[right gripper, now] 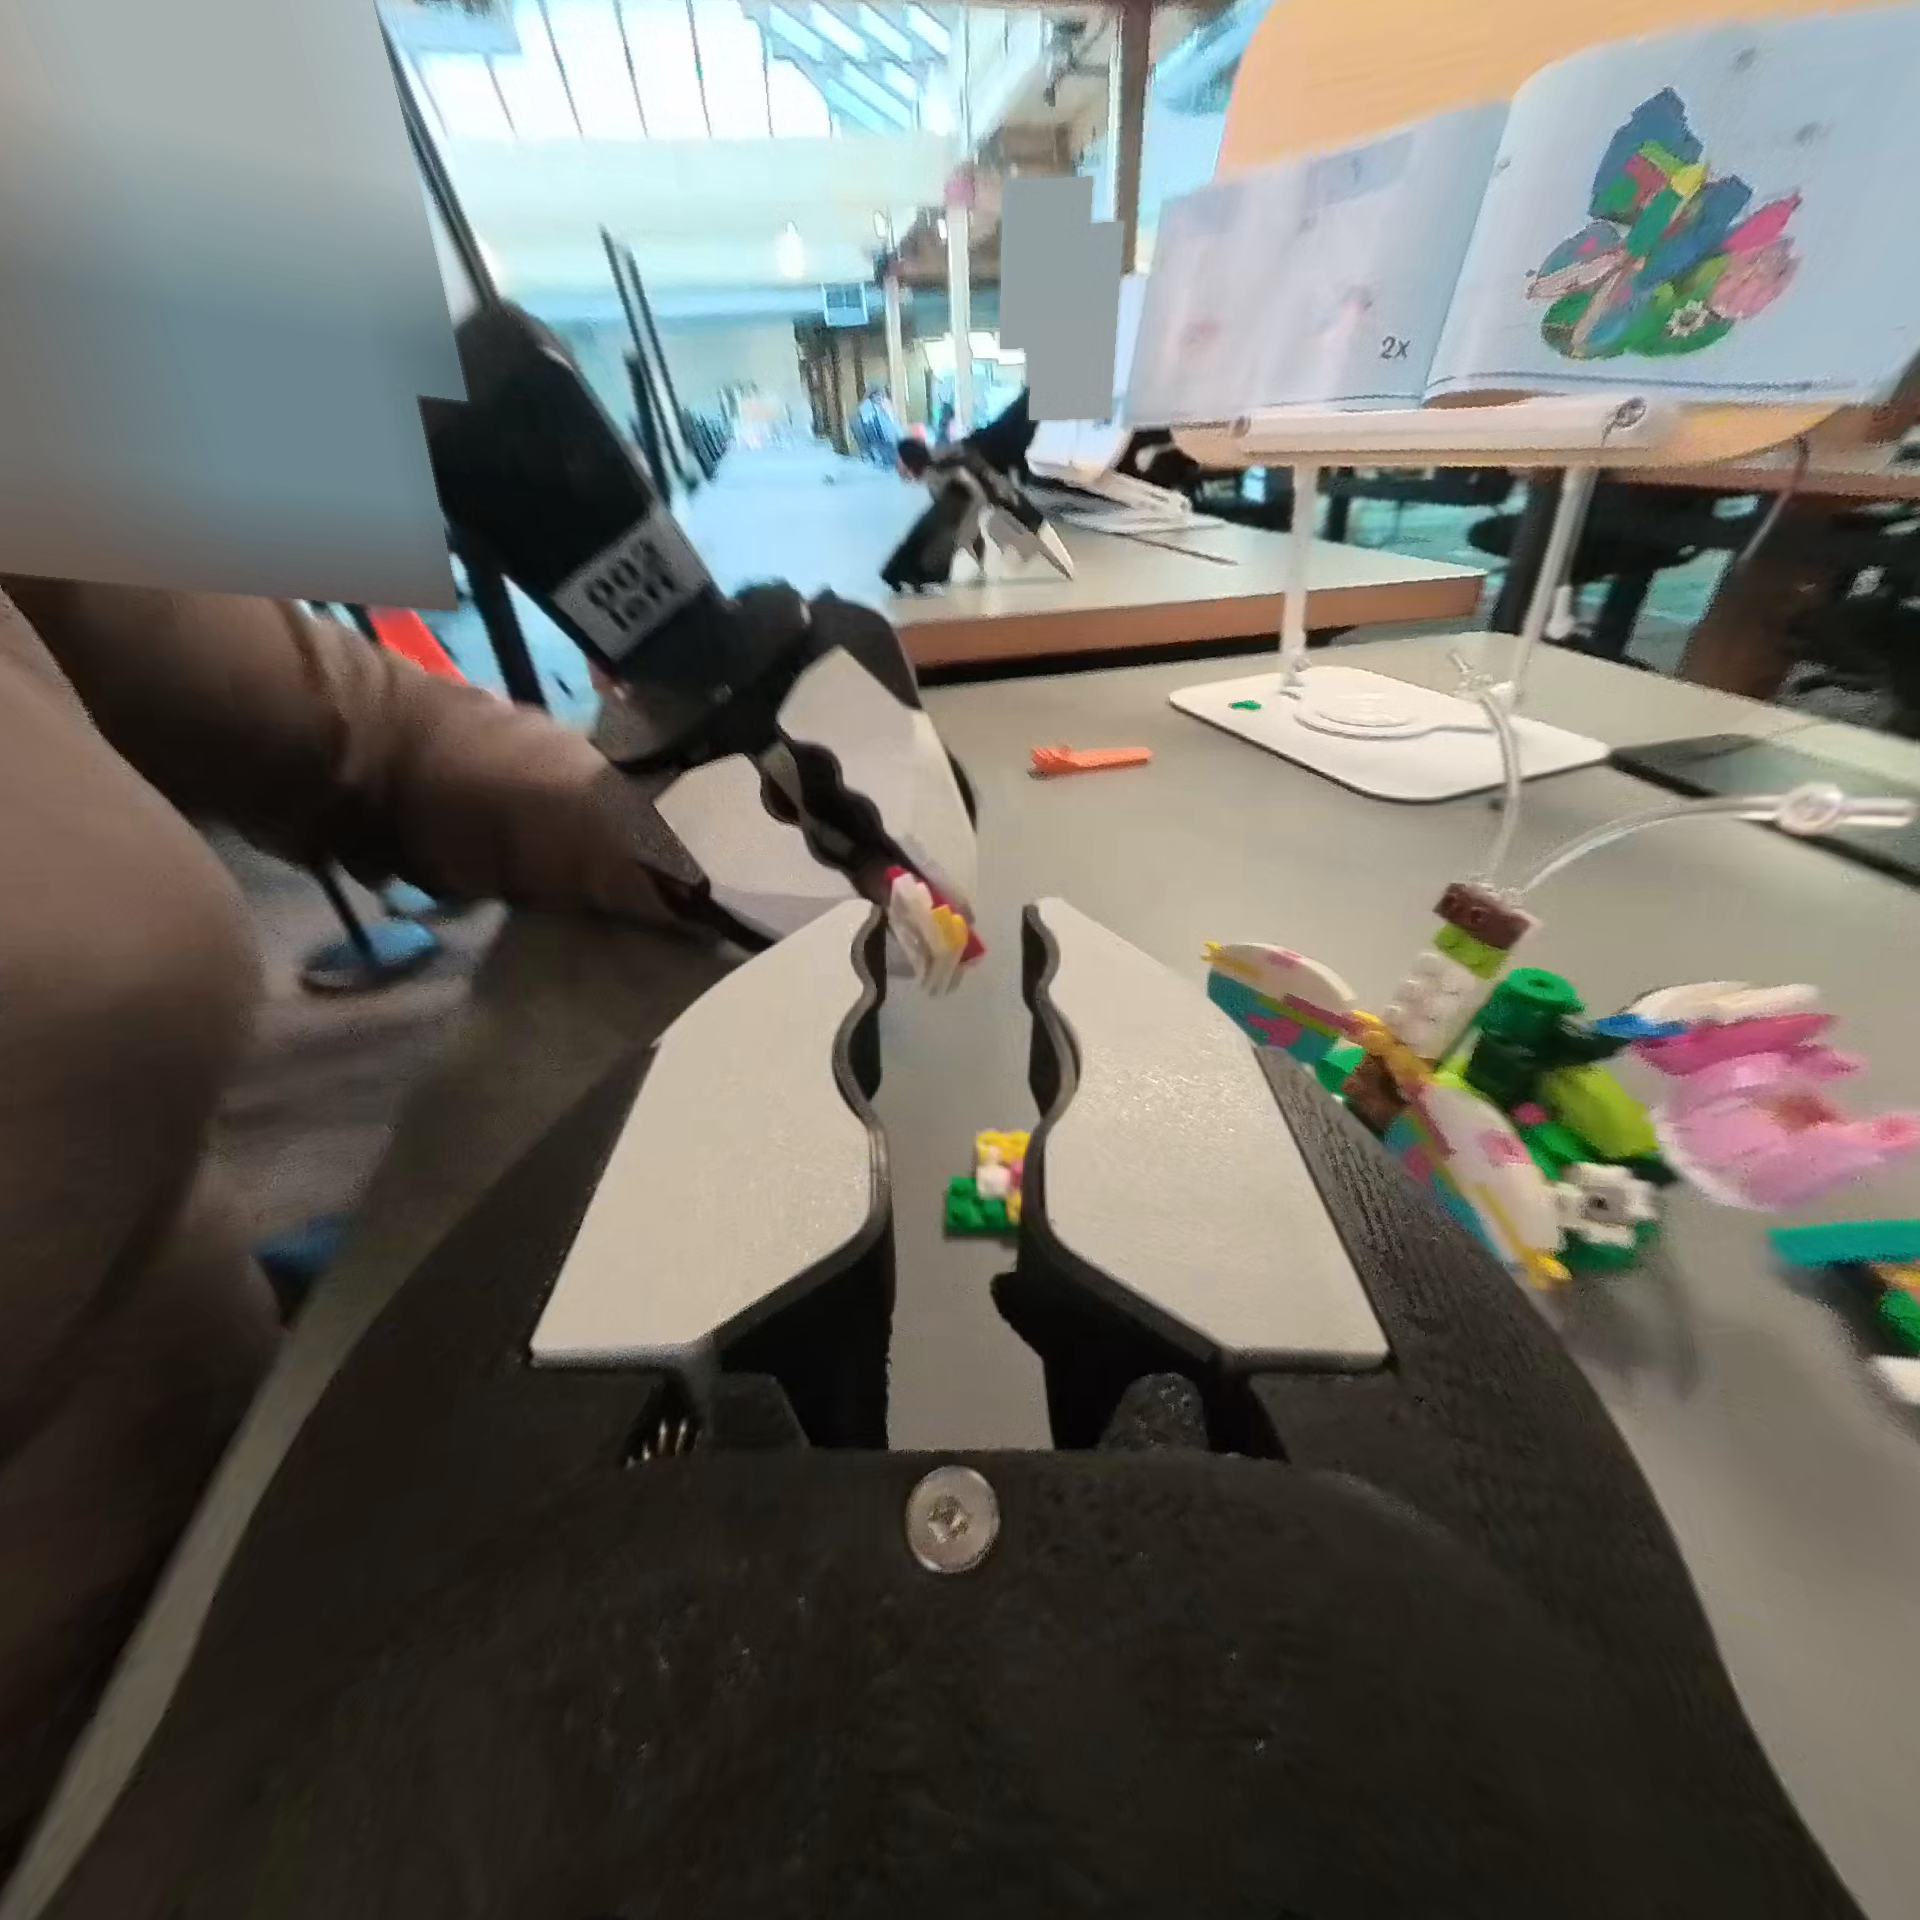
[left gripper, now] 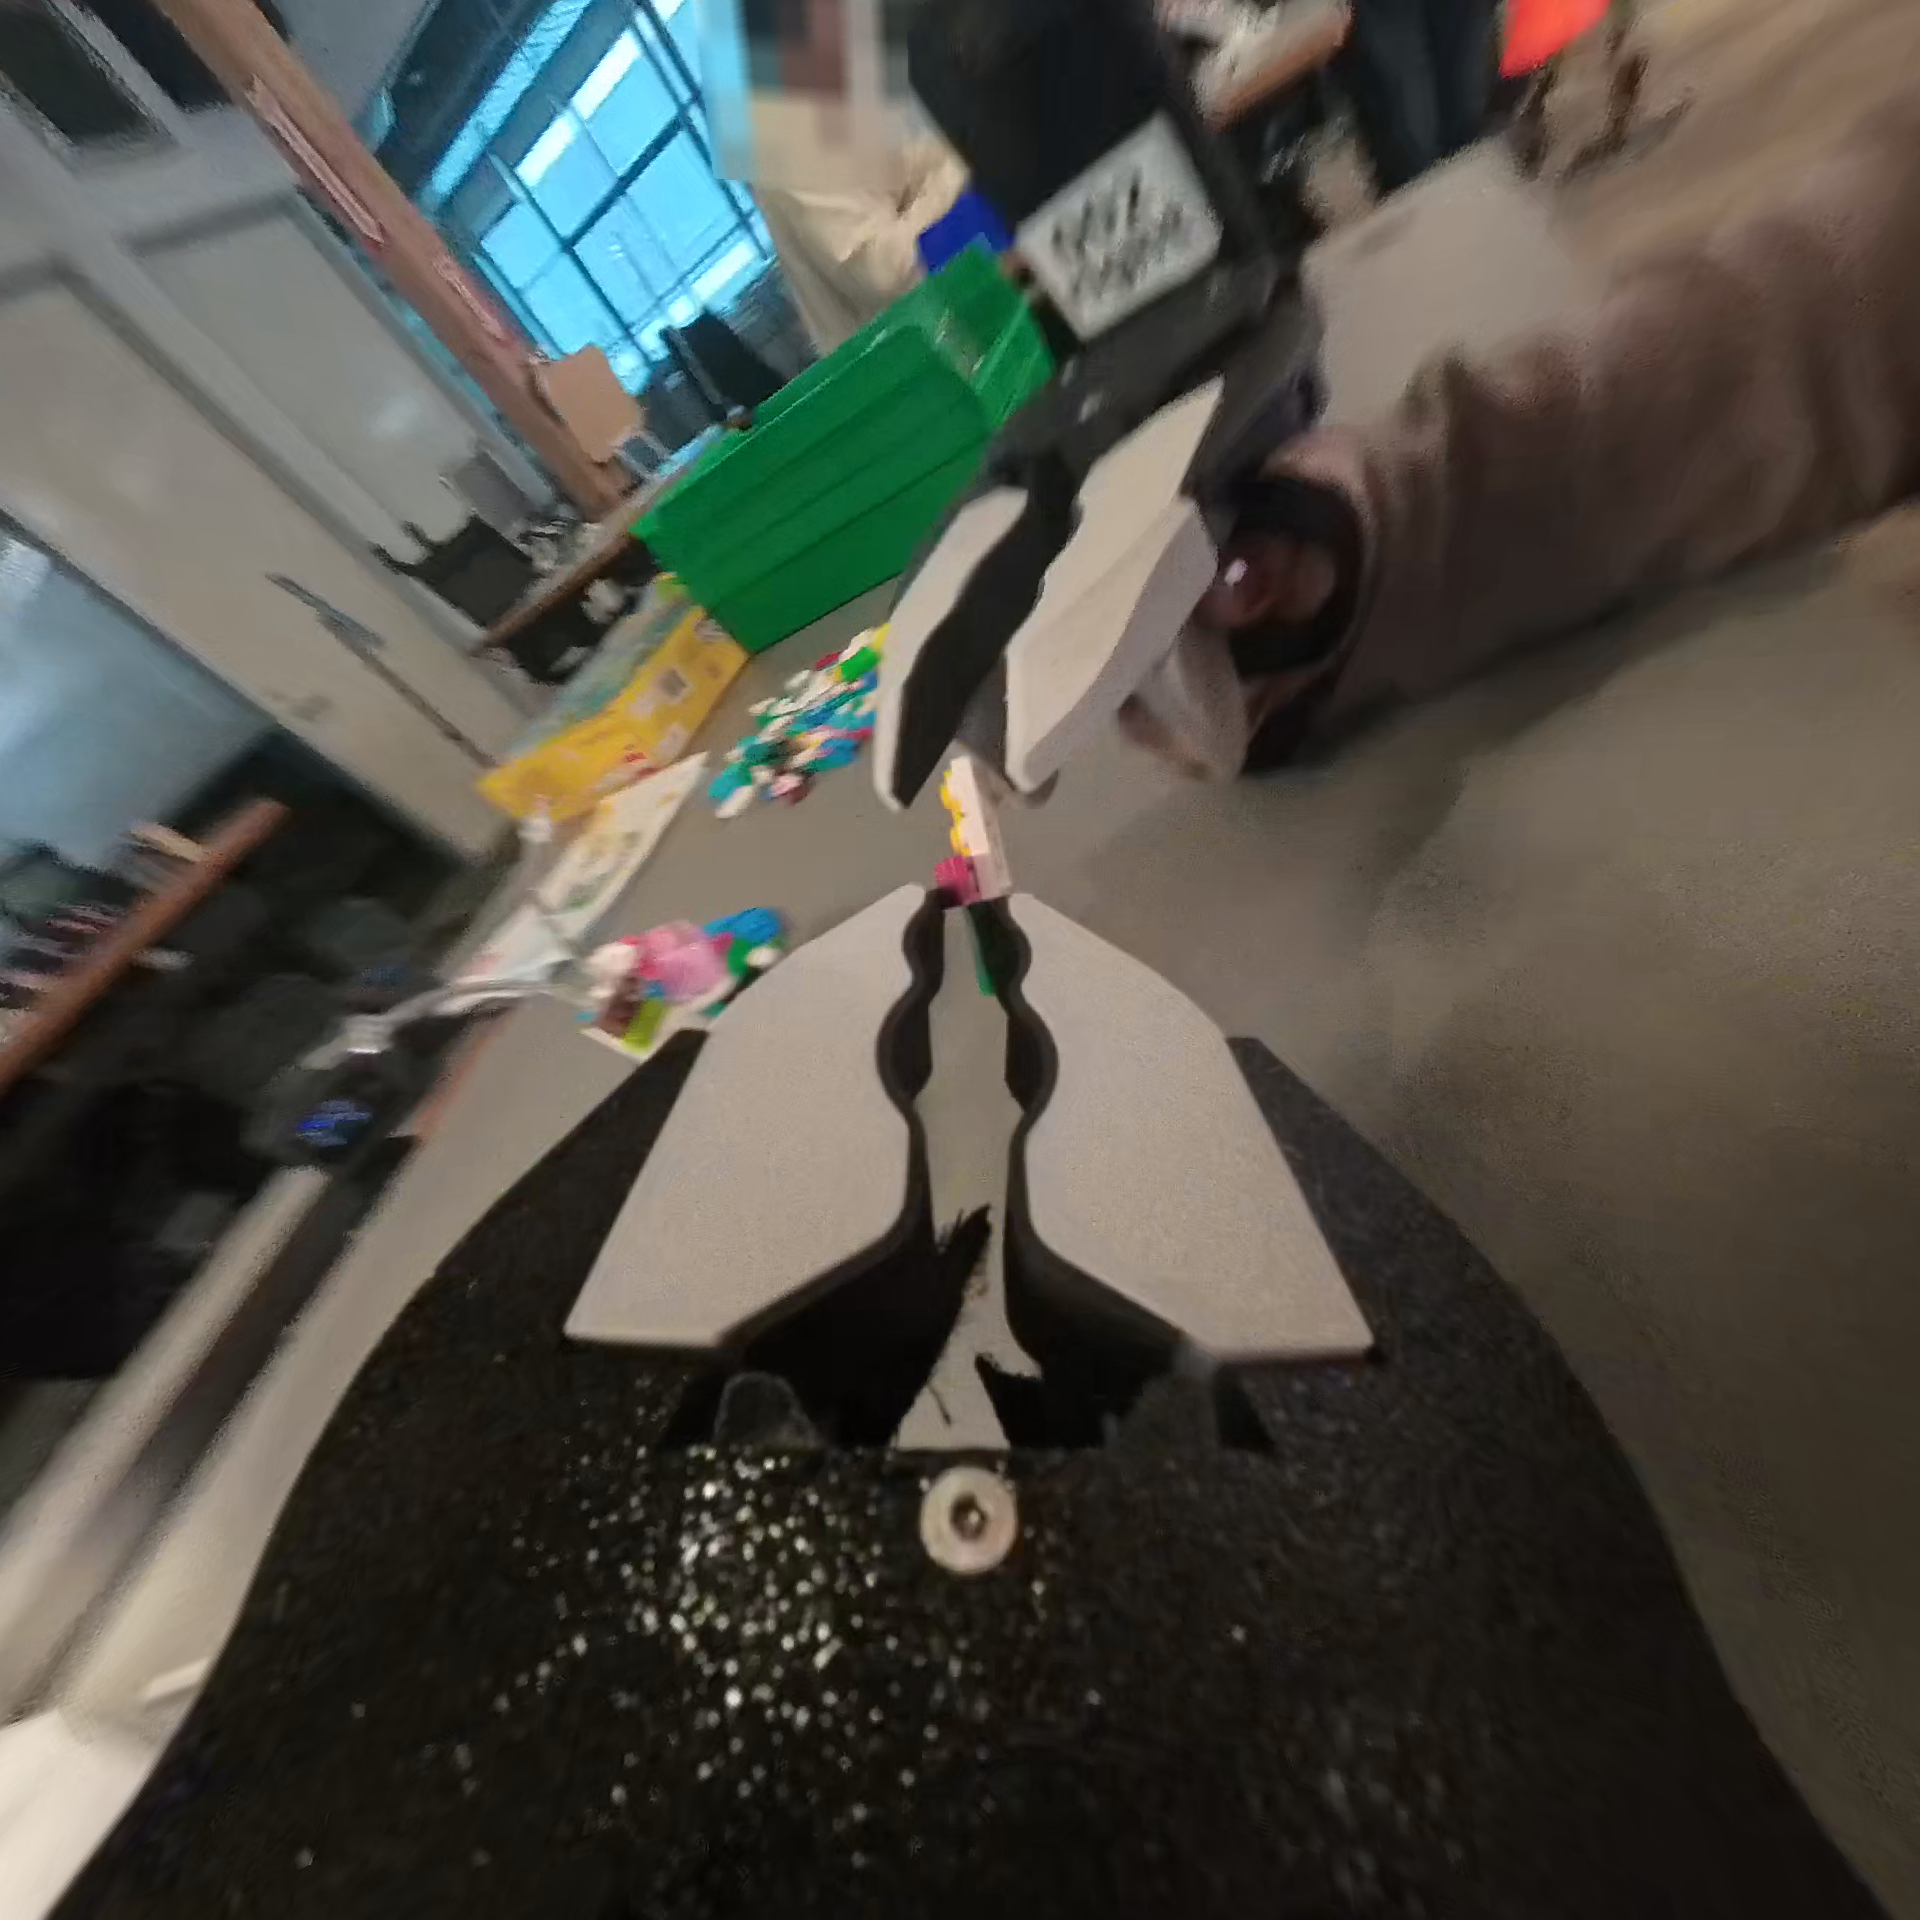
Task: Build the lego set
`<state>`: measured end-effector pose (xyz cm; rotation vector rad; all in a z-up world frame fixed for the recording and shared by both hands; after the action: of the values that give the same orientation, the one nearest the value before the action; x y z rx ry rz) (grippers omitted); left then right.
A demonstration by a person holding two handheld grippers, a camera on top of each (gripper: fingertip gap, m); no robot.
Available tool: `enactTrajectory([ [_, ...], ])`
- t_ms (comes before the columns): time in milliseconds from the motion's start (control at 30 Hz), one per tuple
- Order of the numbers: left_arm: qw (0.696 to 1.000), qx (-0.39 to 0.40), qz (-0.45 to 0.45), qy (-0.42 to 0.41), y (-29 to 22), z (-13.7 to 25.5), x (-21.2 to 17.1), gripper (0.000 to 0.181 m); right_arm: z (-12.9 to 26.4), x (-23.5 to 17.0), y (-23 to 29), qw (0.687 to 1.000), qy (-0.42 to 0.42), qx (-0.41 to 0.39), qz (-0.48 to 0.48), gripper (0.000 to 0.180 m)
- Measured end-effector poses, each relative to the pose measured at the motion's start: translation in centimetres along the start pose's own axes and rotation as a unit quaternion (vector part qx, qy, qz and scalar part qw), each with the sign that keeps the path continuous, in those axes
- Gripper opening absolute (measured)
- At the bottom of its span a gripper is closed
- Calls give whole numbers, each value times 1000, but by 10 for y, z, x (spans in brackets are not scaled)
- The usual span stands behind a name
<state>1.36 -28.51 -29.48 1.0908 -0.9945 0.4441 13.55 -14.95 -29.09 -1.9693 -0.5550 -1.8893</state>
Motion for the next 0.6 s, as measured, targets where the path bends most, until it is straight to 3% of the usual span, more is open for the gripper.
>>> enactTrajectory([
  [100, 978, 76, -184, 66, -2, 3, -5, 9, 2, 0, 1, 998, 50, -27, 9, 24],
  [233, 914, 129, -370, 108, -11, 0, -10, 9, -7, -2, -8, 980, 29, -11, -195, 23],
  [333, 893, 145, -412, 105, -14, -2, -11, 8, -8, -10, -19, 939, -19, -12, -342, 22],
  [433, 884, 160, -424, 111, -12, -2, -12, 9, -8, -20, -22, 925, 19, -36, -379, 26],
  [600, 871, 155, -453, 109, -14, -2, -14, 8, -11, -22, -22, 891, -12, 8, -454, 24],
])
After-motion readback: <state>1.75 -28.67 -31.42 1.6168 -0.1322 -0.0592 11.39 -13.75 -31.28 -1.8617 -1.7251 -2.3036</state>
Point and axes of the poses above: each gripper's, where its closed fingertips meet, z back along the fingers, x out of its top, y = z × x across the jaws, the point moved 9 cm from there along z, back along the fingers, and after that the axes turned 4 degrees about -y, right-handed, at the moved point
